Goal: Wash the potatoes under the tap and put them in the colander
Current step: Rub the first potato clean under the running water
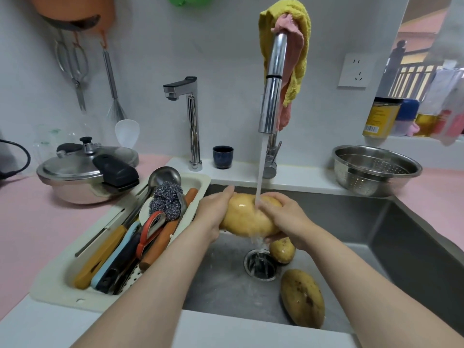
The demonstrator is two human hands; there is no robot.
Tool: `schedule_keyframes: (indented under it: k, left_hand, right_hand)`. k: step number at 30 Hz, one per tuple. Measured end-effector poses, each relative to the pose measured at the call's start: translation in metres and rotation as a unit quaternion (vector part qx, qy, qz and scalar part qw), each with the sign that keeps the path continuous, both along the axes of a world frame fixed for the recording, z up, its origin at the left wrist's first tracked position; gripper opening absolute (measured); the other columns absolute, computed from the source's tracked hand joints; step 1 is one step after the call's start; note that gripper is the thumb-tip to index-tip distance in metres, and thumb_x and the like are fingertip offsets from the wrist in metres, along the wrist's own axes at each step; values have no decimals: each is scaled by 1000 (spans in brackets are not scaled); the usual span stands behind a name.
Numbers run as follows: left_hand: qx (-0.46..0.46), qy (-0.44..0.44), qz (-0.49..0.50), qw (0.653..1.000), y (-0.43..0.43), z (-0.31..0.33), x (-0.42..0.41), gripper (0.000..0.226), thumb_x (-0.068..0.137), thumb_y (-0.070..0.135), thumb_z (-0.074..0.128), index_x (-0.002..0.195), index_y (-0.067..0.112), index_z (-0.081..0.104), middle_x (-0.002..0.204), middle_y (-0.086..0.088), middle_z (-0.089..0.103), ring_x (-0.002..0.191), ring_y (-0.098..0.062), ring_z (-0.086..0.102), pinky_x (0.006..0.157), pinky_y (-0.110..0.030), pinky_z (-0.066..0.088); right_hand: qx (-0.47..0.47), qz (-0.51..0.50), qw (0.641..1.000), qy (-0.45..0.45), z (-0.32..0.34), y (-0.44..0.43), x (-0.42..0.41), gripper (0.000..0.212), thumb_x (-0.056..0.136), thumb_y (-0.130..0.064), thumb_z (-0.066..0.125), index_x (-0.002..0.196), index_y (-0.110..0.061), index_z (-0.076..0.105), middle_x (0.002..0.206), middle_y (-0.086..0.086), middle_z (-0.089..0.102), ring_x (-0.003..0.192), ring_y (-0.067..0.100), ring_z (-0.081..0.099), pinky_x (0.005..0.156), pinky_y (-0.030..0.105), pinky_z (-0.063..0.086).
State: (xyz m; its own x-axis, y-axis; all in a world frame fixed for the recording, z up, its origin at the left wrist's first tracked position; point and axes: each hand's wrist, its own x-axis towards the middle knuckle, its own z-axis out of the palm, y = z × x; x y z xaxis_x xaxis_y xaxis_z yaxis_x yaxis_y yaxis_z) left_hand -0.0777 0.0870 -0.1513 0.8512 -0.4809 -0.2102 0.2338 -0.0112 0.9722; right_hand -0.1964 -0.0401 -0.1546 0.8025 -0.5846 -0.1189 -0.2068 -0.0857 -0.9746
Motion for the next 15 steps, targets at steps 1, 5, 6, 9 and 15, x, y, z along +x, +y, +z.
schedule_keyframes:
  k: [1, 5, 6, 9, 15]
  left_hand:
    - [-22, -20, -11, 1000, 0, 1, -1, 20, 97, 40, 65, 103, 23, 75, 106, -4, 75, 93, -23, 70, 69, -36, 59]
    - [-131, -39, -59, 989, -6, 0, -4, 36, 92, 27, 73, 127, 27, 65, 126, -5, 67, 110, -21, 66, 80, -36, 57]
    - [-148, -30, -66, 986, -8, -1, -6, 35, 90, 25, 75, 124, 29, 66, 127, -6, 67, 113, -22, 66, 86, -39, 58]
    - [-162, 21, -22, 986, -16, -3, -11, 28, 87, 21, 79, 112, 31, 70, 122, -9, 69, 111, -27, 68, 97, -50, 57]
    - [-114, 75, 65, 988, -16, -3, -14, 11, 94, 32, 70, 105, 30, 70, 111, -4, 71, 100, -26, 68, 83, -48, 61]
  right_hand:
    - [35, -10, 999, 6, 2, 0, 2, 34, 90, -56, 70, 114, -31, 67, 119, 10, 67, 89, 33, 75, 57, 45, 64]
    - [186, -82, 978, 52, 4, -4, 3, 41, 103, -57, 49, 124, -23, 57, 109, 20, 73, 76, 39, 76, 39, 31, 53]
    - [210, -83, 973, 56, 4, -5, 2, 40, 105, -54, 44, 127, -23, 55, 106, 23, 74, 77, 44, 76, 39, 33, 54]
    - [207, -67, 975, 52, 2, -5, 2, 42, 110, -47, 33, 126, -14, 54, 98, 27, 75, 79, 46, 75, 61, 53, 64]
    - [-134, 80, 988, 4, -8, -6, -1, 31, 100, -52, 55, 127, -43, 66, 128, -14, 67, 115, 8, 63, 101, 36, 52]
